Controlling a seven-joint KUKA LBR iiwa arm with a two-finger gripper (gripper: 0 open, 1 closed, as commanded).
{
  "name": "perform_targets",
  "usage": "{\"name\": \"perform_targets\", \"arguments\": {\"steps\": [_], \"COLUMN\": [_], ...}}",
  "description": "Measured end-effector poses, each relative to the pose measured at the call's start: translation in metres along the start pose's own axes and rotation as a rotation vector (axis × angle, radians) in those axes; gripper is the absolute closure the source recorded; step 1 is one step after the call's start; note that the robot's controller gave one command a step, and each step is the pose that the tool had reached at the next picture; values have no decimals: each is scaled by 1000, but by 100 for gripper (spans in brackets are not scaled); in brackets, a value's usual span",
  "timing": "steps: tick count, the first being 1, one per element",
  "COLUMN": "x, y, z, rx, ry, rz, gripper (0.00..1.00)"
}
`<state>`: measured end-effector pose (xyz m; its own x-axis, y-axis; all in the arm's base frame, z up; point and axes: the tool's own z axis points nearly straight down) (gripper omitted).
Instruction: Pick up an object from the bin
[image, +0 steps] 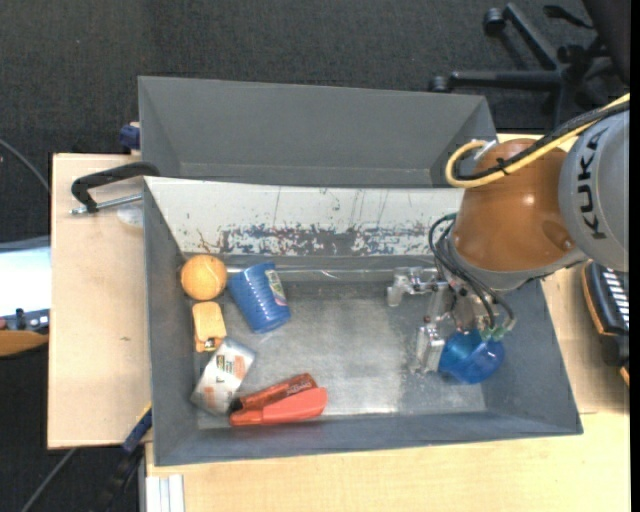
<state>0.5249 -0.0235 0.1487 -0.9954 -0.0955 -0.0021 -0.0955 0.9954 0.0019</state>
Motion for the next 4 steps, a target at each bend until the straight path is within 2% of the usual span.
{"name": "perform_targets", "arguments": {"steps": [1,2,3,4], "x": [-7,-15,-1,-2], "y": [38,-4,-93,-102], "z": [11,18,75,88], "rx": [2,-1,3,3], "ry": [1,-5,-3,-15], "rz": [-71,-123,-301,-231], "gripper": [0,0,0,100]}}
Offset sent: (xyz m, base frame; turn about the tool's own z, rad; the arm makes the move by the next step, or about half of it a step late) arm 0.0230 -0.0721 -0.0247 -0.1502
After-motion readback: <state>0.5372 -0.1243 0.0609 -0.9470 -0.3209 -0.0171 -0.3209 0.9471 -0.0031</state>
